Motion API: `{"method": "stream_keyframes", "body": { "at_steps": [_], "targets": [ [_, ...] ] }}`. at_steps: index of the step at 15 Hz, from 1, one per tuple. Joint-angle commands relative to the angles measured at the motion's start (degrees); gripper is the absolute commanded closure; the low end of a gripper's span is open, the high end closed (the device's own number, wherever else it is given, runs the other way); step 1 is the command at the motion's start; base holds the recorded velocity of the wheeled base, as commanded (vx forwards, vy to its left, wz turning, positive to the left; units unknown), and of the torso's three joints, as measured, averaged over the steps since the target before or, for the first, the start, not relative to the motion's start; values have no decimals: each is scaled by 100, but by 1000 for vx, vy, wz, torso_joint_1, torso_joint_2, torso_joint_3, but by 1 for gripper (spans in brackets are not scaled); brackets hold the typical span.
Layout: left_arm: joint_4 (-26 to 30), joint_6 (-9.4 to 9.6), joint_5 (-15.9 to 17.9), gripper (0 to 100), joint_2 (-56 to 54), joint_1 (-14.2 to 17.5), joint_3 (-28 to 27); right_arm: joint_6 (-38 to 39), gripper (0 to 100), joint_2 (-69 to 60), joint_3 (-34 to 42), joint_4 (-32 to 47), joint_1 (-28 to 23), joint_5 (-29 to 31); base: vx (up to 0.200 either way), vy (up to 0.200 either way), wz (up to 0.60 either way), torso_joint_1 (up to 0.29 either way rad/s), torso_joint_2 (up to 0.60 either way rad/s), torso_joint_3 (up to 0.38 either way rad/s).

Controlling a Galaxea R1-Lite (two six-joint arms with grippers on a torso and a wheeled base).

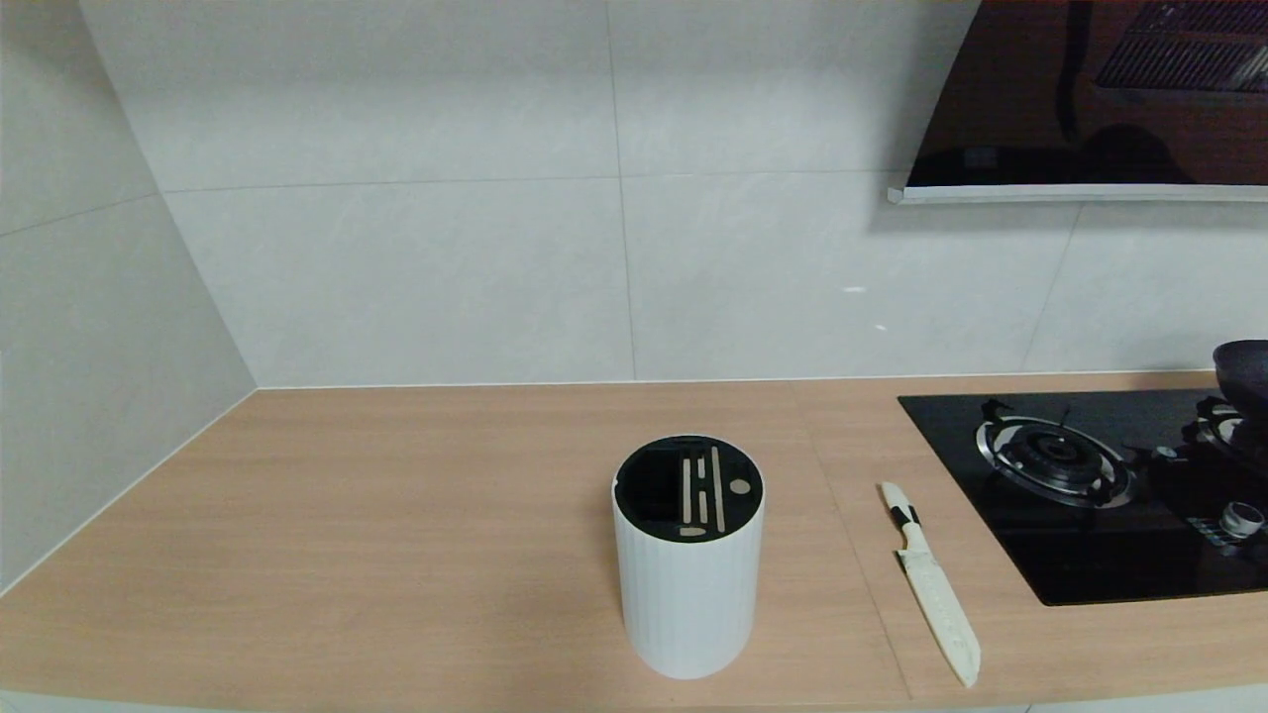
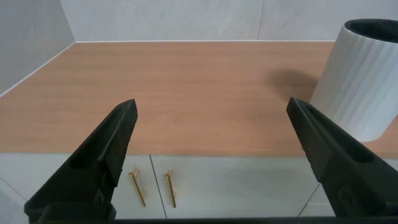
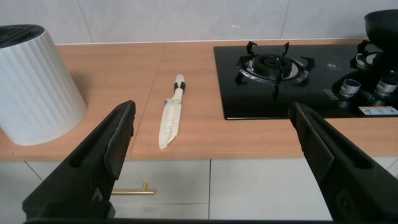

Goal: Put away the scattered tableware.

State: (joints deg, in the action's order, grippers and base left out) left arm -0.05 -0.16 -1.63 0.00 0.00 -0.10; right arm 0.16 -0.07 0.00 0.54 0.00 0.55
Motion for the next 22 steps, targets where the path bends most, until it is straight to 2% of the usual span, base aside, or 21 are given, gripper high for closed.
{"method": "stream_keyframes", "body": {
  "at_steps": [1,8,10,14,16,18,22],
  "targets": [
    [-4,-2,-4,0,9,0,1,28,0,7,0,-1,0,7,0,0,0,0,0,0],
    [-4,-2,-4,0,9,0,1,-42,0,7,-88,-10,0,-20,0,0,0,0,0,0],
    [-4,-2,5,0,0,0,1,116,0,280,-861,34,53,-398,0,0,0,0,0,0],
    [-4,-2,-4,0,0,0,1,107,0,2345,-1125,-10,202,-899,0,0,0,0,0,0],
    [-4,-2,-4,0,9,0,1,134,0,3347,-1274,-212,668,-916,0,0,0,0,0,0],
    [-4,-2,-4,0,9,0,1,134,0,3971,-1362,-449,896,-890,0,0,0,0,0,0],
    [5,-2,-4,0,9,0,1,134,0,5896,-1661,-1267,1011,-890,0,0,0,0,0,0]
  ]
}}
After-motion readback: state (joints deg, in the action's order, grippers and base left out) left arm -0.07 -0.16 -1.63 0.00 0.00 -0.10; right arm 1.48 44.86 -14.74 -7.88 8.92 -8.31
